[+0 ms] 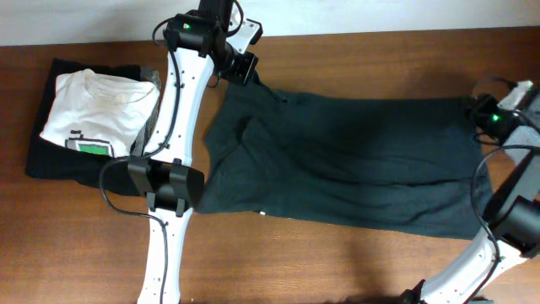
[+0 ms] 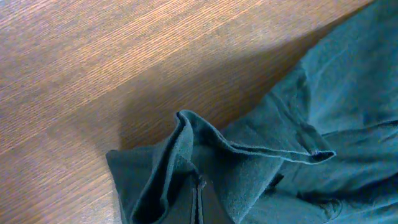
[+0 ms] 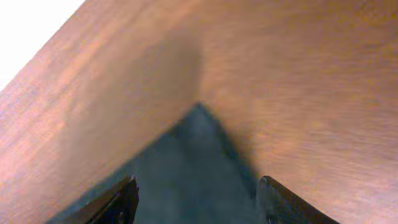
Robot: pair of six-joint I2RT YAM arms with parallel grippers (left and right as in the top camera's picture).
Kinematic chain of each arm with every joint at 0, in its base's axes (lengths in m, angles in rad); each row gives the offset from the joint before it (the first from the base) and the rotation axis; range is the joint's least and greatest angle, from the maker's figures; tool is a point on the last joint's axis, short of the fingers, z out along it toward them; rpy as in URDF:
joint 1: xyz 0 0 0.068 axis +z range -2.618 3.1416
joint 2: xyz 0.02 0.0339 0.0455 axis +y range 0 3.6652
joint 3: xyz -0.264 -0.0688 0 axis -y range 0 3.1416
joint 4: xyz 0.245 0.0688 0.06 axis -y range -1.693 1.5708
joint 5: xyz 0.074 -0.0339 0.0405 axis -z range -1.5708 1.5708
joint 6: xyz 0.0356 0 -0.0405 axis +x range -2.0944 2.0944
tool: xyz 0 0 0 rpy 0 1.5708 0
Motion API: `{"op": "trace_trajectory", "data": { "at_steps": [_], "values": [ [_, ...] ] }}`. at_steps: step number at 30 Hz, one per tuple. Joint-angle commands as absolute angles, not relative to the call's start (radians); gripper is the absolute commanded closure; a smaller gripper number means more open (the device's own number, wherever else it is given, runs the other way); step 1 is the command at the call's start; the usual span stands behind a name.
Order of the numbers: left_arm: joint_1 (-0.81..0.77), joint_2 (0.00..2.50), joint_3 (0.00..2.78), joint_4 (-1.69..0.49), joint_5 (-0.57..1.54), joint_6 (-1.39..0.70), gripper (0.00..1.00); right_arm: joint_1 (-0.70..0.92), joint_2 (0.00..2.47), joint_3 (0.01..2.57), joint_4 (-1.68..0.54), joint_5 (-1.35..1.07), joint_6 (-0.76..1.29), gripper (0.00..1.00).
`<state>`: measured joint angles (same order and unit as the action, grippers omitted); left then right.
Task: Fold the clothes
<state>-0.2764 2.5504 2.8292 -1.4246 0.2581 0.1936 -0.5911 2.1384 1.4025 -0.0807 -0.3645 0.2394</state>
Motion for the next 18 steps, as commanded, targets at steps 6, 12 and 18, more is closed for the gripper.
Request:
{"op": "trace_trajectory", "data": {
  "at_steps": [6, 12, 18],
  "values": [
    [-0.297, 2.518, 2.845, -1.422, 0.266, 0.203, 1.0, -0.47, 2.196, 1.413, -0.062, -0.062, 0.245, 0.35],
    [-0.306, 2.518, 2.845, -1.422, 0.266, 0.209, 0.99, -0.472, 2.24, 1.413, -0.057, -0.041, 0.244, 0.37],
    [-0.306, 2.518, 2.845, -1.423, 0.266, 0.215, 0.99, -0.479, 2.233, 1.445, -0.158, -0.065, 0.245, 0.94]
  ]
}}
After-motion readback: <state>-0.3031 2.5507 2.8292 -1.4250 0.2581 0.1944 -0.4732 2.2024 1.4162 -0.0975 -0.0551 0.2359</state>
